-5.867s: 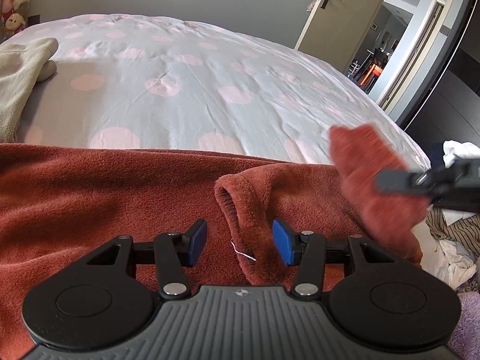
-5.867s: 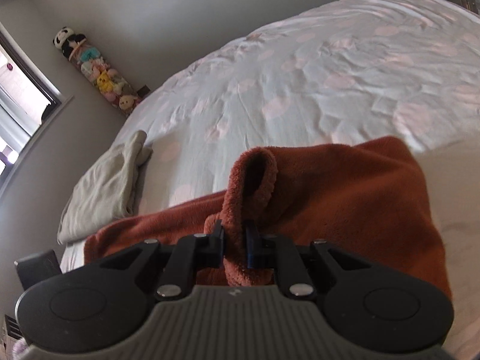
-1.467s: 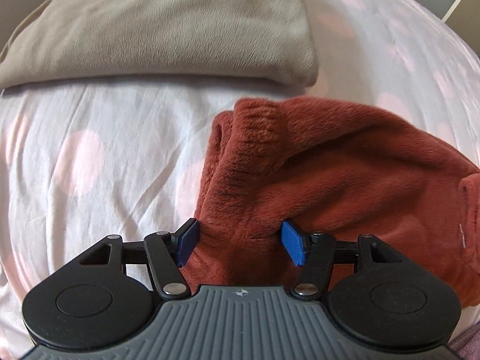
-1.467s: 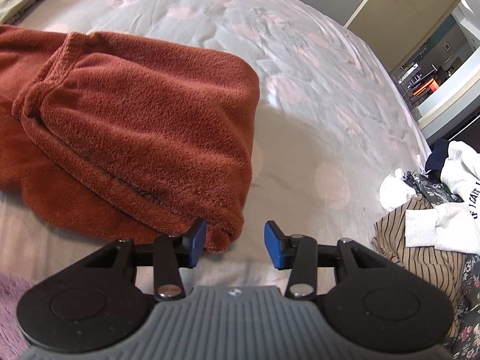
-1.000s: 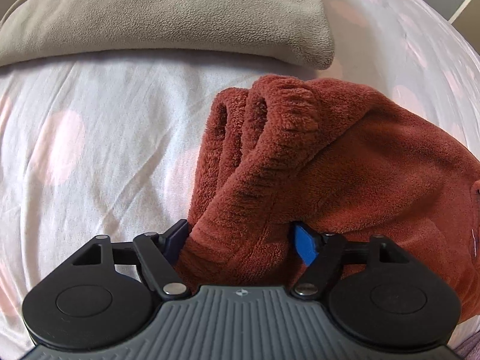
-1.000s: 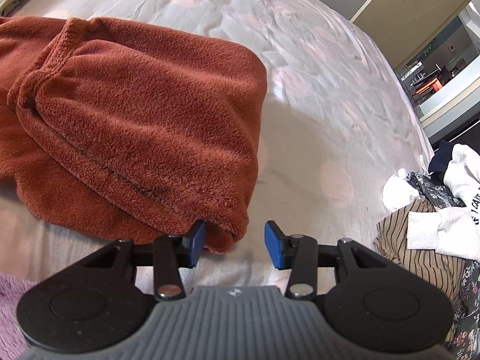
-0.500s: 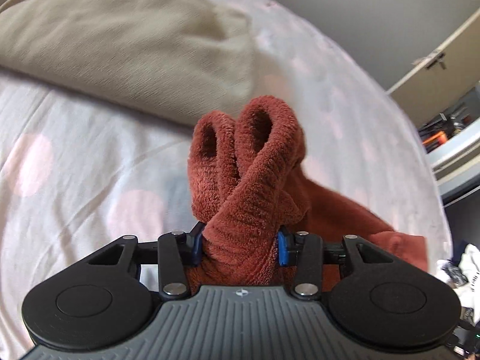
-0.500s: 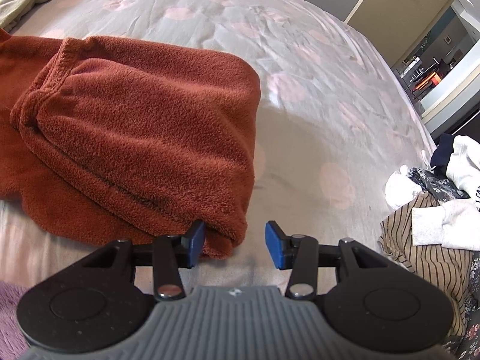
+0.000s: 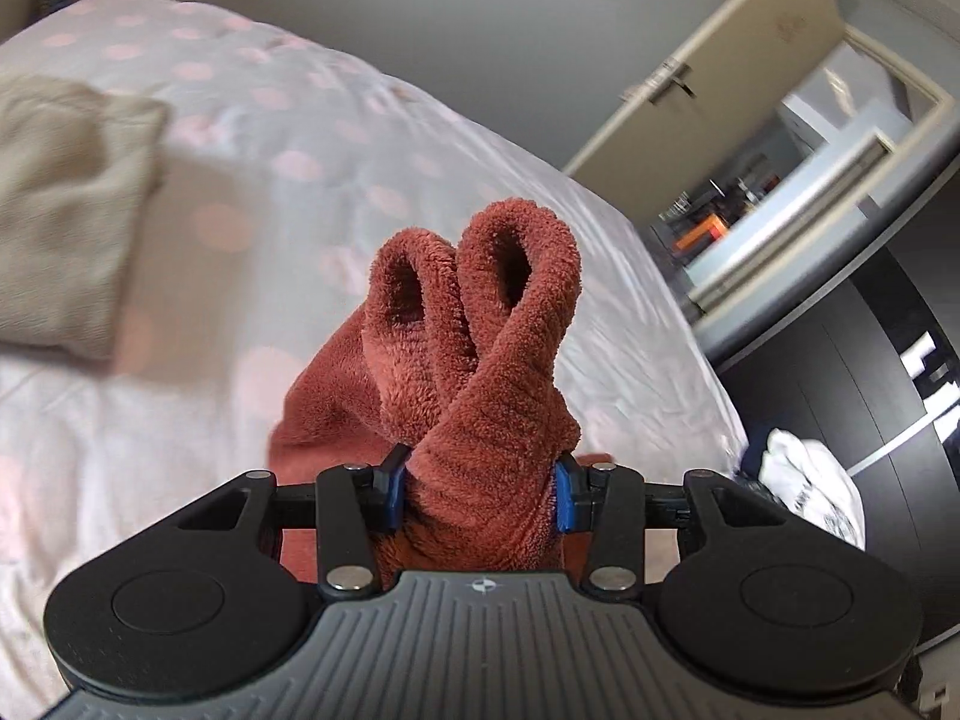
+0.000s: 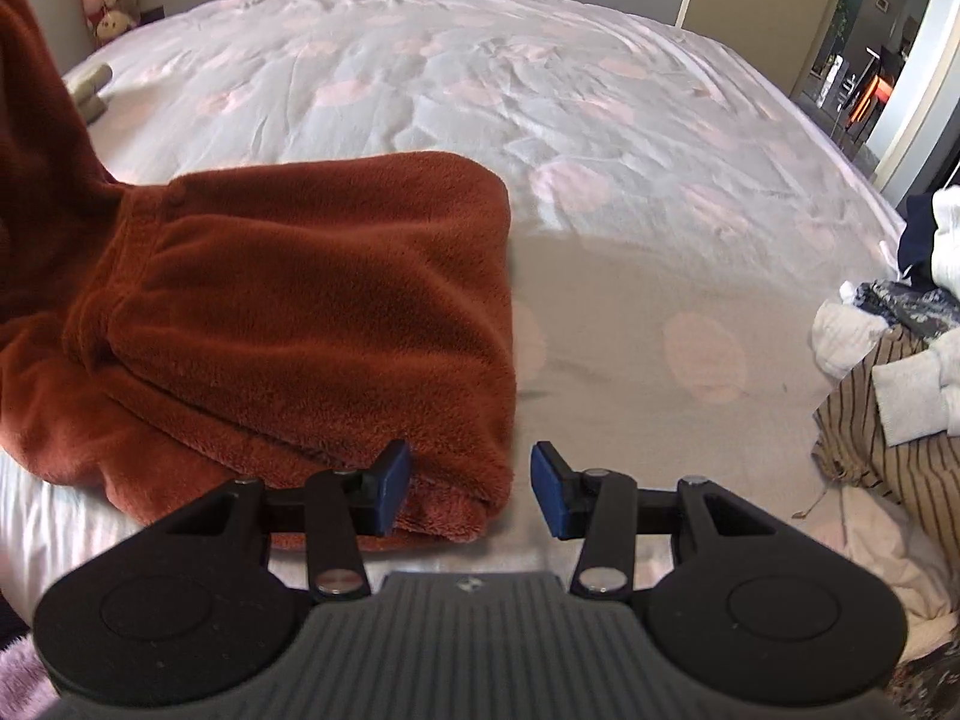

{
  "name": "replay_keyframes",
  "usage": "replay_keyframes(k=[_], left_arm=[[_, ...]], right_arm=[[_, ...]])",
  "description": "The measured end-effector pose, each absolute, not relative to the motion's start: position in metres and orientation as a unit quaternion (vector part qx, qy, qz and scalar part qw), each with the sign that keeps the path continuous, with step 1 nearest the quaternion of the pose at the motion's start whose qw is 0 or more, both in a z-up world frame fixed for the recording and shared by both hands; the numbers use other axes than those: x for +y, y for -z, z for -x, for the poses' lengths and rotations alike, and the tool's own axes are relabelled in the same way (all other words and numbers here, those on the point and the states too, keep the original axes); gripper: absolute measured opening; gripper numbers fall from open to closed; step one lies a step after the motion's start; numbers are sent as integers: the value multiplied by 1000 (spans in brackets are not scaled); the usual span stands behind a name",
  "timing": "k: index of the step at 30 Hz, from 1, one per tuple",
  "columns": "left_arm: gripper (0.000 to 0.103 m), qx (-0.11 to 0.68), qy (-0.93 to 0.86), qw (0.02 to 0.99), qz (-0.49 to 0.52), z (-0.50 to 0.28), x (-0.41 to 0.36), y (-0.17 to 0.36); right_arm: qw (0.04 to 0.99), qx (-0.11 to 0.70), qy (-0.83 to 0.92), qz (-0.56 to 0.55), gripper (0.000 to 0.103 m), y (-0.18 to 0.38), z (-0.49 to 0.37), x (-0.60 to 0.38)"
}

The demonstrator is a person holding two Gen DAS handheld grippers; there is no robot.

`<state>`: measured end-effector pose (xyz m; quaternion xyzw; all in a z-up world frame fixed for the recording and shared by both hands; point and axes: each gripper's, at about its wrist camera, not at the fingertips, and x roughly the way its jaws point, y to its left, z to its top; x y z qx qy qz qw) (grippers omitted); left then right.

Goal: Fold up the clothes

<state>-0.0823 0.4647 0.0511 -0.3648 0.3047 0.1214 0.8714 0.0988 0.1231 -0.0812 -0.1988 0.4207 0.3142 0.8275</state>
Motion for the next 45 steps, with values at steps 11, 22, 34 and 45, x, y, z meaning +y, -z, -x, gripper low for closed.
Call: replay_keyframes(k=[11,22,34,45], left_arm=[[40,398,-55,866,297,-50,370,-27],[42,466,-7,846,259,-131,294,36],[58,433,42,859,268,-137,274,21],[58,391,-7,891,232,-64,288,-13]], right_arm=[[828,419,-366,74,40,81,-117,125],[799,464,-382,19,36,103,-136,120],[806,468,-364,-3,36,101,-137,109],[851,421,-309,-57,48,59,-110,51]])
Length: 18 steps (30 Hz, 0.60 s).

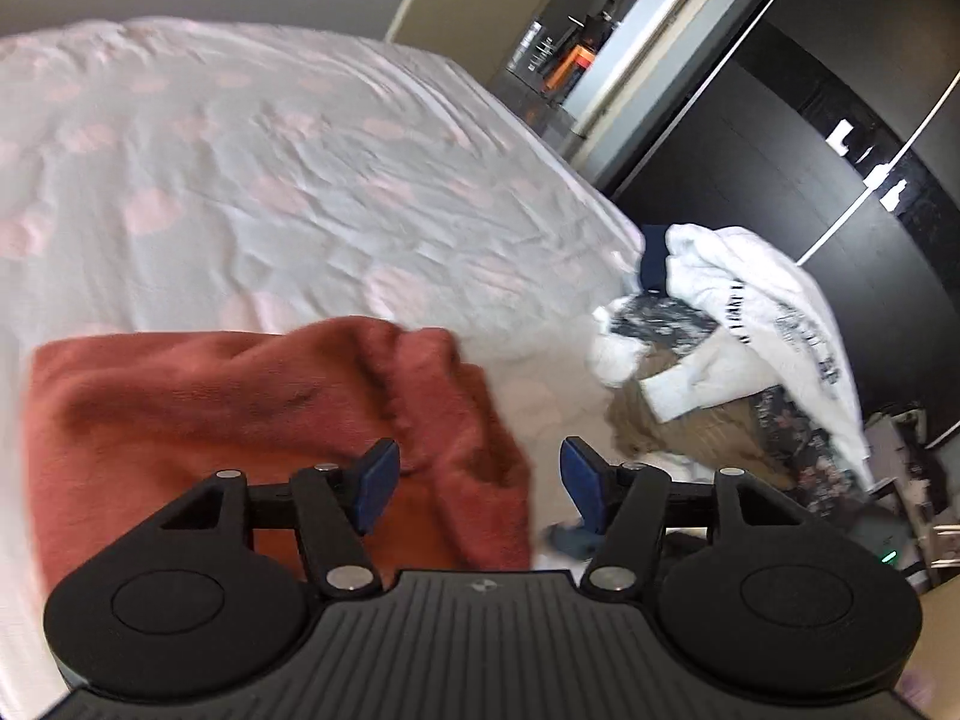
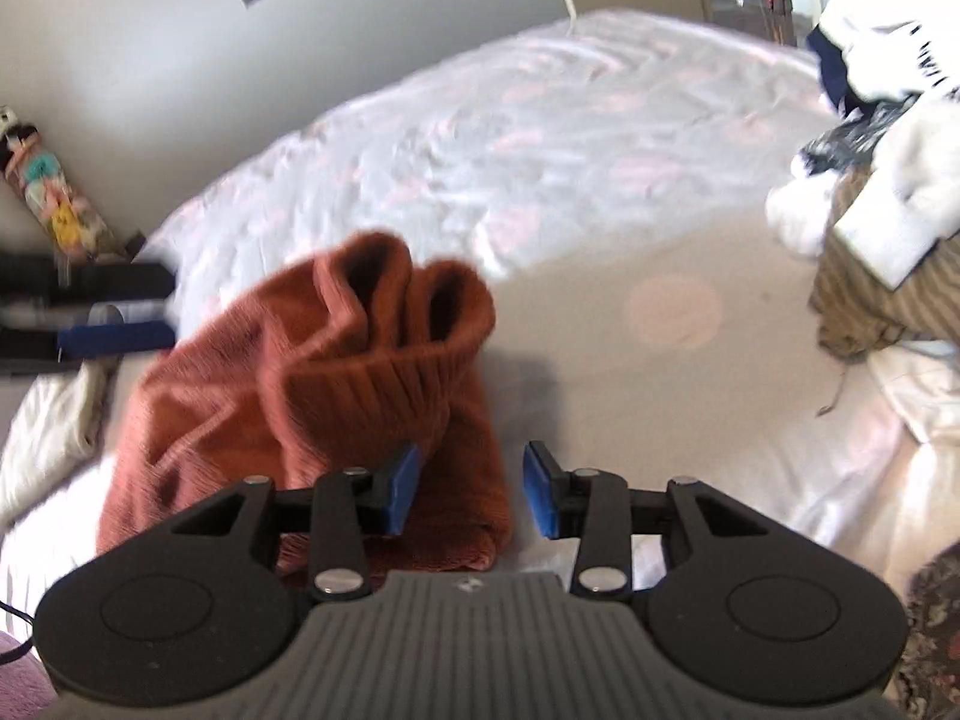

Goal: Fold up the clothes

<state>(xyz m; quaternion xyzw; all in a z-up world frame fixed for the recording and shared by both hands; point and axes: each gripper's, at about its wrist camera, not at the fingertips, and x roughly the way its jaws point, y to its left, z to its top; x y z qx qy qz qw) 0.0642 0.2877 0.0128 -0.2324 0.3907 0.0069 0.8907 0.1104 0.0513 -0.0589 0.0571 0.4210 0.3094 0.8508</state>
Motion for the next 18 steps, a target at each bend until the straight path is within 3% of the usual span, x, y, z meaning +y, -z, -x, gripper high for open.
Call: replay_keyframes(k=[3,8,12,13,14,18], left_arm=[[58,392,-55,899,190,-34,299,-12],[58,414,-104,888,171,5,322,7],[58,426,-112,880,175,25,334,27],[58,430,-114,878,178,28,337,32],[58,435,-118,874,180,31,340,38],[54,467,-120,859,174,32,344,64]], right_arm=[[858,391,-328,-62,60,38,-105,54],[850,365,-376,-48,61,7,-100,83],[845,381,-375,1,58,18,-103,120],[843,388,-372,13,54,23,-104,127],[845,393,-361,24,42,29,-105,127],[848,423,-318,37,21,49,-115,117]])
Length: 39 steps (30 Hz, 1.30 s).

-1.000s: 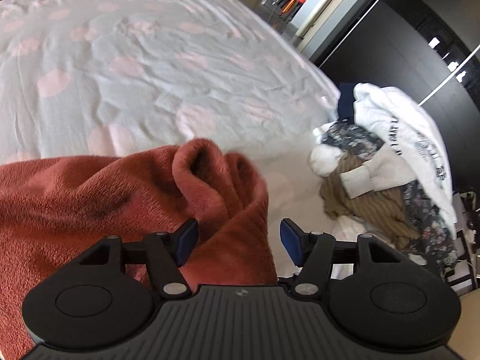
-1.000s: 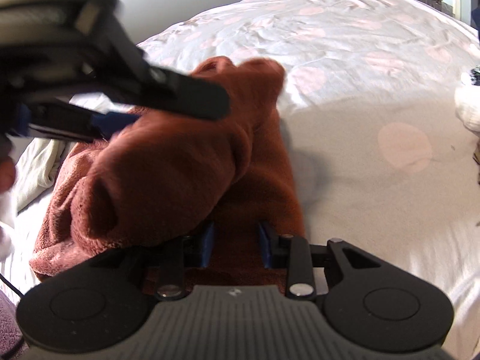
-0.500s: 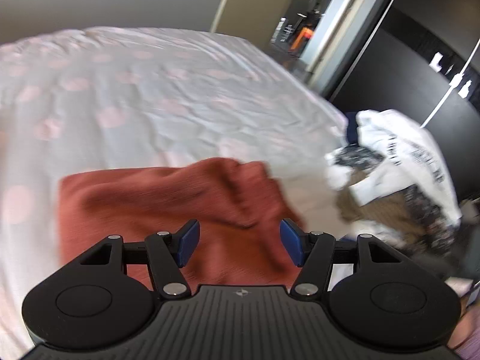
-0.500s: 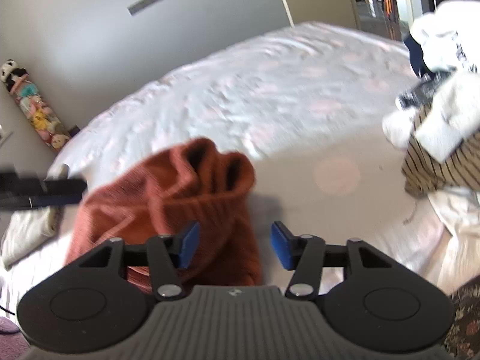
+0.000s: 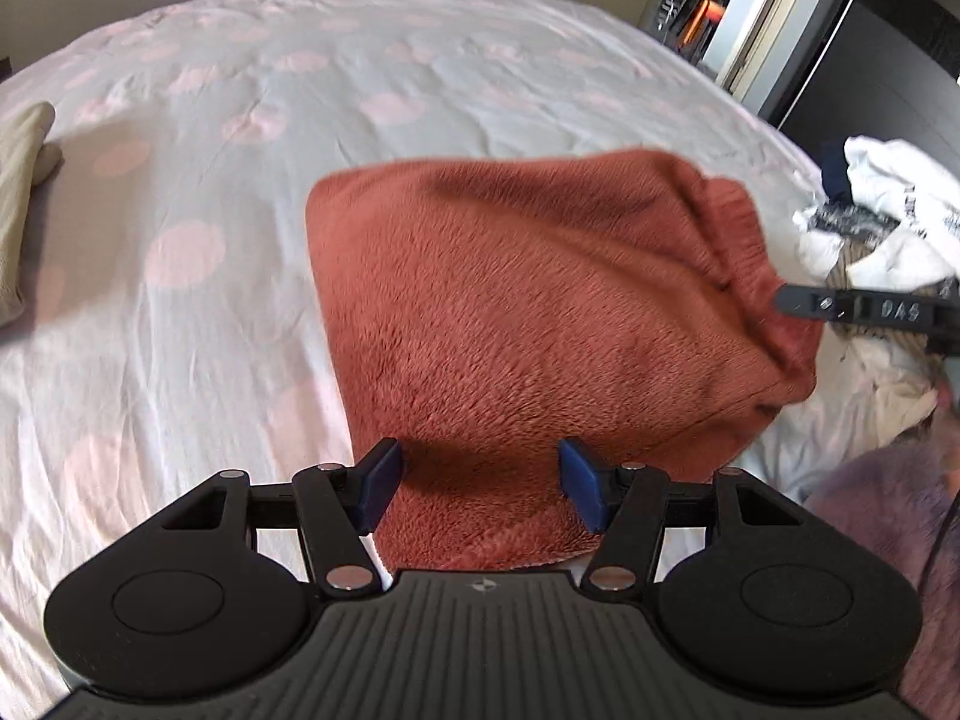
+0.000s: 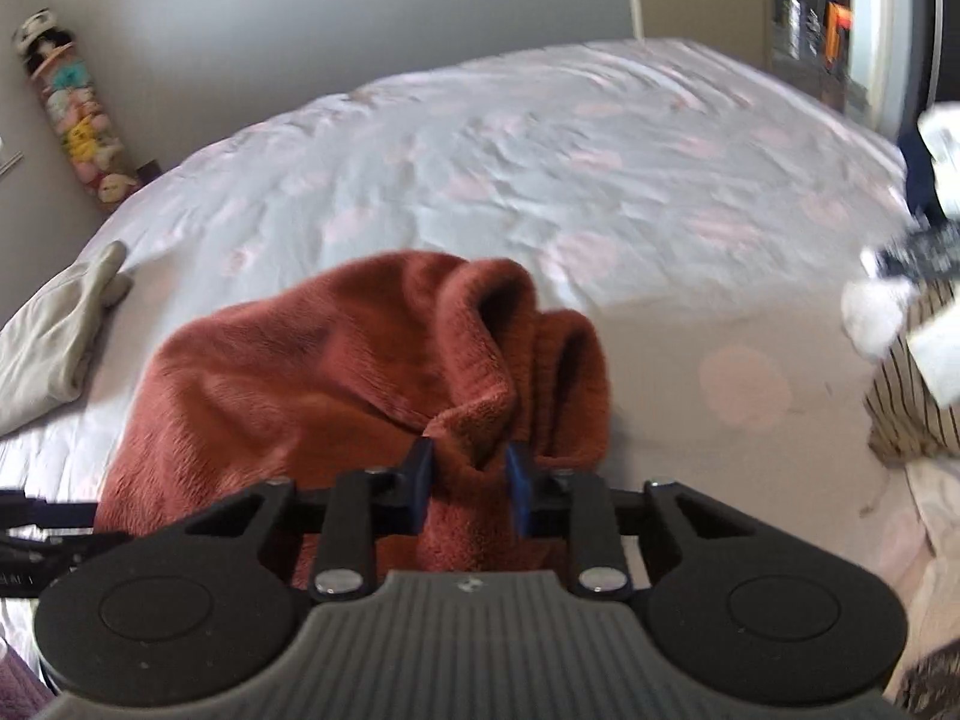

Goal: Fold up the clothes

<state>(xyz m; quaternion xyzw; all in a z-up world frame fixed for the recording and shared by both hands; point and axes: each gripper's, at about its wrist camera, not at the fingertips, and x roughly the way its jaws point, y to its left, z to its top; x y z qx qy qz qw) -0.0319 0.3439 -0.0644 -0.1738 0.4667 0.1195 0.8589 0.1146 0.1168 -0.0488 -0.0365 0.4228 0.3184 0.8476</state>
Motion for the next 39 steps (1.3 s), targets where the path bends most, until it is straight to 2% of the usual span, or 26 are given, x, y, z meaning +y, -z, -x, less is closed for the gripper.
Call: replay_keyframes(k=[3,8,9,10,13,16,18,19,20,24,27,39], left_arm=[[52,497,-128,841,173,28,346,85],[54,509,-132,831,179,31,350,106],[55,511,-134,829,181,31,351,110],[56,512,-135,828,186,33,353,113],[56,494,-131,835,203,43,355,104],[56,469,-122,850,207,57,354,88],[56,452,-116,859,211,65,355,77],[56,440,-115,864,217,68,357,72],[56,429,-115,868,223,71,360,67],[56,396,-124,877,242,73,372,52],[56,392,-133,878,241,68,376,46],[56,419,-126,864,250,32,385,74]], right_arm=[[844,452,-287,28,18,64,-126,102],[834,488,-257,26,15,89,-138,98],[835,492,-244,36,6,93,-140,101],[836,497,-230,45,0,96,-142,103],[833,503,-229,33,1,98,-146,103],[849,464,-253,-4,7,82,-135,89],[862,432,-264,-27,24,70,-127,80],[866,421,-269,-35,42,65,-125,77],[865,413,-280,-43,46,60,-125,76],[855,404,-315,-76,50,50,-133,81],[839,414,-332,-121,57,50,-154,87],[783,468,-370,-177,58,87,-220,110]])
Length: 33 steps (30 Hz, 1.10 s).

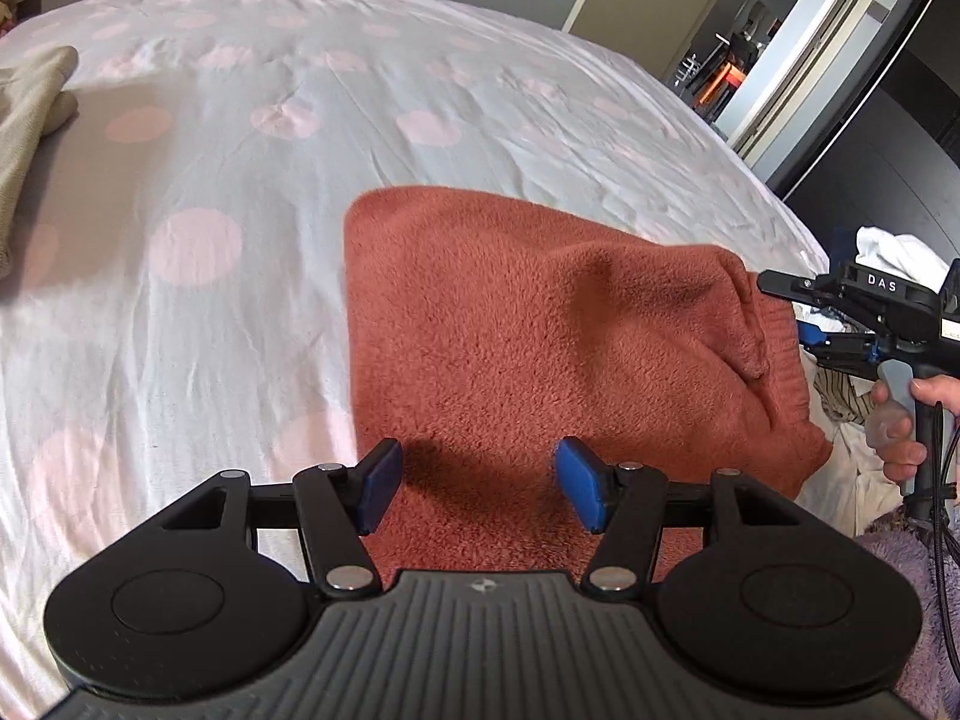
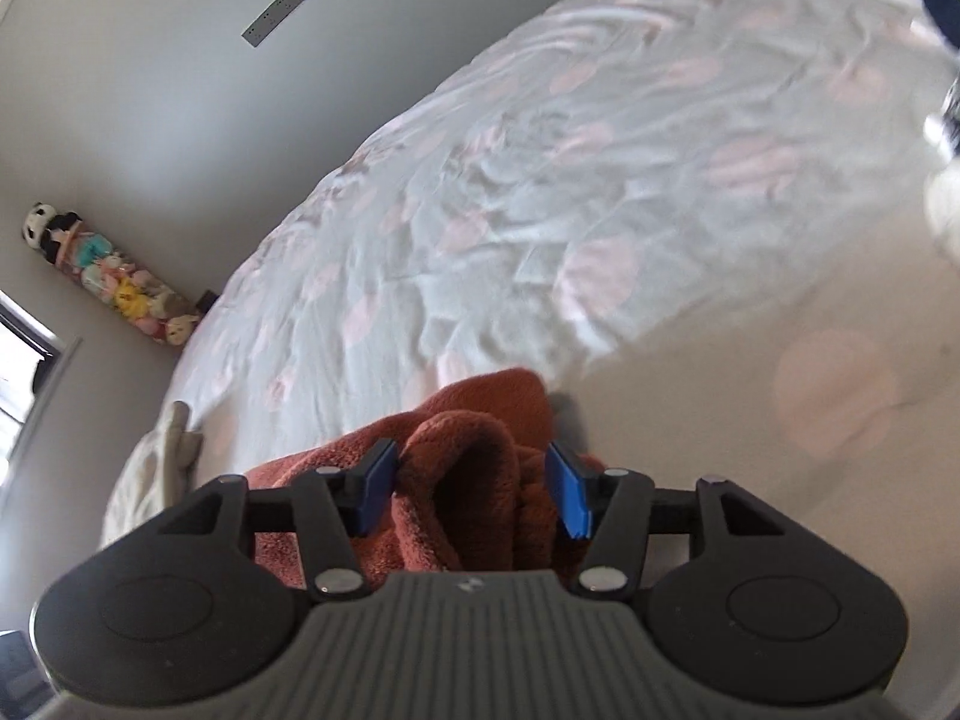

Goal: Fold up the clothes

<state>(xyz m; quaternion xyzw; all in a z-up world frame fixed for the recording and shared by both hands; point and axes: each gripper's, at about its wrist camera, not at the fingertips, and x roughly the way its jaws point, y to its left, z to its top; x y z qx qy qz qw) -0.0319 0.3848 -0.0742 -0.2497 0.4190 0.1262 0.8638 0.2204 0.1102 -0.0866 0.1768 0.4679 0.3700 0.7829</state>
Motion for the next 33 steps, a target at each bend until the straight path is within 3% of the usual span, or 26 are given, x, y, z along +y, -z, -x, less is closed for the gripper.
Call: replay_keyframes(k=[2,3,5,6,11,13,16,22,25,27,28,29,33], left_arm=[[56,426,-129,861,246,28,384,81],[56,428,-130,860,246,27,384,84],[59,433,-129,854,259,27,387,90],[59,436,-128,850,268,27,389,94],[59,445,-132,841,278,27,391,101],[59,445,-134,841,279,28,391,100],[59,444,-134,839,283,29,391,100],[59,444,-136,839,284,28,392,101],[59,445,-136,838,285,27,392,101],[59,448,-139,836,285,26,392,100],[59,450,-141,834,285,25,392,100],[59,452,-143,833,284,24,392,100],[54,456,-149,834,275,21,389,96]], right_arm=[[765,482,-385,-185,45,95,-223,111],[760,485,-391,-186,44,98,-223,111],[768,483,-386,-168,21,99,-223,111],[776,483,-372,-161,20,100,-223,109],[781,479,-361,-174,24,107,-225,103],[777,471,-373,-190,32,102,-223,98],[777,463,-370,-214,62,94,-221,85],[755,500,-346,-247,68,104,-229,70],[735,521,-348,-261,68,119,-233,73],[722,529,-350,-278,60,127,-236,77],[717,528,-354,-287,46,129,-236,79],[713,526,-357,-295,40,131,-237,81],[730,511,-362,-273,31,119,-231,88]])
